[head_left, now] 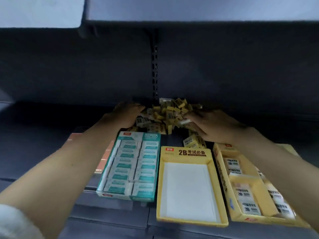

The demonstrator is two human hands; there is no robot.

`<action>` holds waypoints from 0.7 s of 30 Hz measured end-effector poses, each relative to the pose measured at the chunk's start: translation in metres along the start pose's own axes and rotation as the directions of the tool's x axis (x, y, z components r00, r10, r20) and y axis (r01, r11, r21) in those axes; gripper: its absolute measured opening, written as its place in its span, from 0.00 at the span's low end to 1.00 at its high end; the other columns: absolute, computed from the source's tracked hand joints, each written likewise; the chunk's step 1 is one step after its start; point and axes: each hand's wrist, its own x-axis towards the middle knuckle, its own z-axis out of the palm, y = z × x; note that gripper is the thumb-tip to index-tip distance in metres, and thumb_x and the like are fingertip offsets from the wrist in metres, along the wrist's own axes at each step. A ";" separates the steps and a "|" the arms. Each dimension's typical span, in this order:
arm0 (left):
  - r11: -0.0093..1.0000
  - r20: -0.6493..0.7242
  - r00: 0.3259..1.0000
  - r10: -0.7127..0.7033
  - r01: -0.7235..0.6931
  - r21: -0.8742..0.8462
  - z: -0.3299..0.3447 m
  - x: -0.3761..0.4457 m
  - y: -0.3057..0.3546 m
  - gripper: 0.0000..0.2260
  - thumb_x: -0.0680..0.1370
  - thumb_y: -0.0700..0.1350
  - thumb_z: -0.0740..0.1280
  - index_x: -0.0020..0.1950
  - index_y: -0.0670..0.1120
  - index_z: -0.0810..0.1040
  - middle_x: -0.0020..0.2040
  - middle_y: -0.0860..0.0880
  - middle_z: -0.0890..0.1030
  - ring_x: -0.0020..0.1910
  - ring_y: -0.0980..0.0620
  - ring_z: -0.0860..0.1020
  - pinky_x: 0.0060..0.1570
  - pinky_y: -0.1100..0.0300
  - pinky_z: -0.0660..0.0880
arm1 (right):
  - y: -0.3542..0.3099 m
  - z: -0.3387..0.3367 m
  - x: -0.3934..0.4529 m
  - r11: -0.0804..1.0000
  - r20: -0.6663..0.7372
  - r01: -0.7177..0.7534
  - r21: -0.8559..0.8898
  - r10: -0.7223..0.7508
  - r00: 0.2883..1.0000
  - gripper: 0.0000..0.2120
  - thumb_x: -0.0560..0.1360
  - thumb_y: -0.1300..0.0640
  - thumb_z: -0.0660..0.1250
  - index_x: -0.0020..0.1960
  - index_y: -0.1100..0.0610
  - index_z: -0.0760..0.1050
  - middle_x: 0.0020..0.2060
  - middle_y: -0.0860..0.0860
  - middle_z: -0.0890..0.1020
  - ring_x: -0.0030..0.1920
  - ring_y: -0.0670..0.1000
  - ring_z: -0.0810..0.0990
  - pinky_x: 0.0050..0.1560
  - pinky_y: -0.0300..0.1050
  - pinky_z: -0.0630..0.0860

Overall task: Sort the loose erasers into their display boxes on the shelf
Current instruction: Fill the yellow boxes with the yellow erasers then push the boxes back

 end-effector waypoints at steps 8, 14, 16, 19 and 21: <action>0.984 0.026 0.984 0.177 -0.177 -0.004 0.014 0.022 -0.012 0.15 0.77 0.44 0.63 0.64 0.51 0.72 0.65 0.50 0.73 0.64 0.50 0.69 0.63 0.54 0.58 | -0.021 -0.017 -0.011 0.957 -0.063 -0.273 -0.100 0.268 0.961 0.15 0.72 0.60 0.67 0.58 0.58 0.72 0.35 0.56 0.81 0.28 0.59 0.79 0.24 0.44 0.71; 0.976 -0.053 0.977 0.208 -0.211 -0.056 0.010 0.017 -0.020 0.13 0.77 0.40 0.60 0.59 0.50 0.73 0.62 0.50 0.76 0.58 0.48 0.72 0.56 0.58 0.57 | -0.038 -0.021 -0.018 0.893 -0.076 -0.424 -0.149 0.418 0.905 0.13 0.75 0.58 0.59 0.57 0.58 0.75 0.34 0.55 0.81 0.25 0.58 0.78 0.24 0.40 0.66; 0.979 -0.071 0.982 0.177 -0.183 -0.087 0.009 0.016 -0.024 0.14 0.77 0.39 0.59 0.61 0.51 0.72 0.60 0.49 0.78 0.56 0.46 0.73 0.55 0.57 0.58 | -0.042 -0.022 -0.019 0.888 -0.069 -0.442 -0.132 0.436 0.897 0.12 0.74 0.62 0.65 0.57 0.60 0.75 0.38 0.56 0.81 0.27 0.60 0.78 0.24 0.41 0.67; 0.974 -0.111 0.985 0.131 -0.149 -0.170 0.007 0.013 -0.032 0.08 0.78 0.44 0.62 0.57 0.52 0.73 0.53 0.48 0.81 0.52 0.45 0.75 0.59 0.53 0.62 | -0.048 -0.028 -0.020 0.888 -0.027 -0.455 -0.061 0.454 0.890 0.12 0.73 0.65 0.67 0.57 0.61 0.75 0.39 0.56 0.81 0.22 0.55 0.74 0.22 0.37 0.63; 0.941 -0.145 0.983 0.111 -0.151 -0.304 -0.001 0.009 -0.035 0.05 0.78 0.43 0.63 0.53 0.49 0.76 0.47 0.49 0.81 0.49 0.46 0.77 0.58 0.52 0.64 | -0.050 -0.033 -0.021 0.880 0.012 -0.475 0.022 0.475 0.880 0.11 0.75 0.64 0.64 0.58 0.60 0.75 0.34 0.52 0.79 0.19 0.49 0.65 0.20 0.33 0.58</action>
